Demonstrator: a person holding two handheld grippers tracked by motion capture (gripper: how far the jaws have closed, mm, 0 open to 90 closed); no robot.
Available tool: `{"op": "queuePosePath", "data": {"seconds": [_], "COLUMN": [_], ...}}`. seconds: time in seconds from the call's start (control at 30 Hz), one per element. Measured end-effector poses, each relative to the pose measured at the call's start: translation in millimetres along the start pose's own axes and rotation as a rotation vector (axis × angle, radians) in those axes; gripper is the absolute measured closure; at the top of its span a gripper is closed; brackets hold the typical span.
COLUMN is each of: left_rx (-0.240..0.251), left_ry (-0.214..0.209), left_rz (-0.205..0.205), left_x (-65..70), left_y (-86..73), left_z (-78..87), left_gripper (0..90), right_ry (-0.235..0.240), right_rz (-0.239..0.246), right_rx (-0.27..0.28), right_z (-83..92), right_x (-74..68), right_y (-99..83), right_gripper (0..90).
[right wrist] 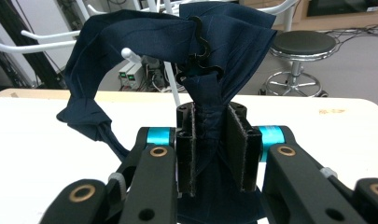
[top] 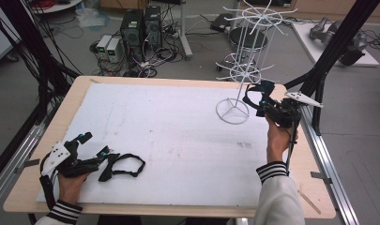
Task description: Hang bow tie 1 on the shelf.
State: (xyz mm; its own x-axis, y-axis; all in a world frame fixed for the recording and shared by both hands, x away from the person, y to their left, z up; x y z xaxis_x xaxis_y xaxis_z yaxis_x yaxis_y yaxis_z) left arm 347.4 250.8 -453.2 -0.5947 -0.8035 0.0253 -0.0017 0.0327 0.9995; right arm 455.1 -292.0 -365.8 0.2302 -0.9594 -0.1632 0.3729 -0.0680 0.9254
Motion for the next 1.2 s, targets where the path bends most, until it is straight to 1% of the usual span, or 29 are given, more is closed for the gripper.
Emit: {"op": "queuePosePath", "data": {"seconds": [0.03,0.07,0.1,0.13,0.17,0.2,0.23,0.27,0.33,0.37,0.4,0.43,0.57,0.67,0.7,0.73,0.77,0.87,0.93,1.03,1.07,1.1,1.13,1.2], "left_rx": [-0.002,0.002,0.001,0.000,0.001,-0.002,-0.002,0.001,-0.001,-0.001,0.001,0.001,0.001,0.000,-0.001,0.000,-0.002,0.001,0.001,-0.001,-0.001,0.001,0.002,0.002], "left_ry": [-0.001,0.002,0.003,0.003,0.004,0.002,0.003,0.004,0.003,0.002,0.003,0.003,0.003,0.003,0.003,0.003,0.003,0.004,0.005,0.004,0.004,0.004,0.004,0.005], "left_rz": [-0.002,-0.003,-0.004,-0.004,-0.004,-0.005,-0.005,-0.004,-0.002,-0.002,-0.002,-0.002,-0.003,-0.003,-0.004,-0.003,-0.003,-0.003,-0.003,-0.005,-0.005,-0.004,-0.005,-0.004], "left_x": [0.1,0.1,0.1,0.1,0.2,0.1,0.1,0.1,0.1,0.1,0.0,0.0,0.0,0.0,0.0,0.0,0.0,0.0,-0.1,-0.1,-0.1,0.0,-0.1,0.0], "left_y": [-0.1,0.1,0.0,0.0,0.0,-0.2,-0.1,0.0,-0.1,-0.1,0.0,0.0,0.0,-0.1,-0.1,0.0,-0.2,0.0,0.0,-0.1,-0.1,0.0,0.0,0.1], "left_z": [0.2,0.0,0.0,0.0,0.0,0.3,0.3,0.0,0.0,0.0,0.0,0.1,0.2,0.2,0.2,0.2,0.1,0.0,0.0,0.3,0.3,0.3,0.2,0.2], "left_gripper": [12.3,12.3,12.3,12.3,12.3,12.3,12.3,12.3,12.3,12.3,12.3,12.3,12.3,12.3,12.3,12.3,12.3,12.3,12.3,12.3,12.3,12.3,12.3,12.3], "right_ry": [0.009,0.016,0.023,0.022,0.027,0.026,0.011,0.000,0.028,0.046,0.058,0.075,0.128,0.175,0.193,0.202,0.214,0.248,0.267,0.290,0.295,0.303,0.311,0.323], "right_rz": [0.002,0.006,0.019,0.023,0.027,0.042,0.065,0.080,0.117,0.131,0.131,0.132,0.158,0.181,0.197,0.198,0.212,0.219,0.221,0.232,0.240,0.238,0.246,0.247], "right_rx": [-0.004,-0.008,-0.013,-0.023,-0.049,-0.064,-0.069,-0.070,-0.073,-0.059,-0.055,-0.056,-0.030,-0.002,0.011,0.008,0.021,0.058,0.065,0.077,0.092,0.096,0.110,0.132], "right_z": [-0.1,-0.3,-1.7,-2.6,-3.1,-2.8,-2.4,-1.2,2.4,5.1,6.9,9.2,21.7,31.9,34.8,37.2,40.9,48.7,52.8,57.0,58.1,59.6,61.4,64.7], "right_x": [-1.1,-2.4,-3.4,-4.3,-6.5,-7.8,-8.6,-10.0,-14.1,-17.4,-20.2,-22.8,-34.7,-46.2,-49.6,-52.4,-56.4,-65.0,-69.8,-75.5,-76.7,-78.4,-79.7,-82.9], "right_y": [-0.5,-0.9,-1.5,-3.0,-6.0,-7.8,-9.0,-9.8,-10.8,-10.5,-11.4,-12.6,-18.4,-24.2,-25.7,-27.3,-28.6,-30.7,-33.6,-38.1,-38.7,-39.7,-40.6,-43.0], "right_gripper": [71.2,61.0,46.7,37.1,30.8,23.5,15.2,10.8,9.9,5.0,0.8,0.7,0.7,0.7,0.7,0.7,0.7,0.7,0.7,0.7,0.7,0.7,0.7,0.7]}}
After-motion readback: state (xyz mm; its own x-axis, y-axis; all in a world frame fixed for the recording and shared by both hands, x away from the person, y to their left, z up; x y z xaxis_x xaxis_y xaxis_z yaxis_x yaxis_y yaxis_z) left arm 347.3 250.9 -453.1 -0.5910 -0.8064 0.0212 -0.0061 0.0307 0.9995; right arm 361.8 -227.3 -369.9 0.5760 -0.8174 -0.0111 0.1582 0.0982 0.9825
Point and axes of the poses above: each handheld gripper's, and its own axes: z roughly backward along the jaws, y roughly out of its top, x roughly to its right, the point moved 9 cm from there along -z, roughly forward along the jaws, and after that the axes turned 1 degree about -y, right-handed, at the moved point
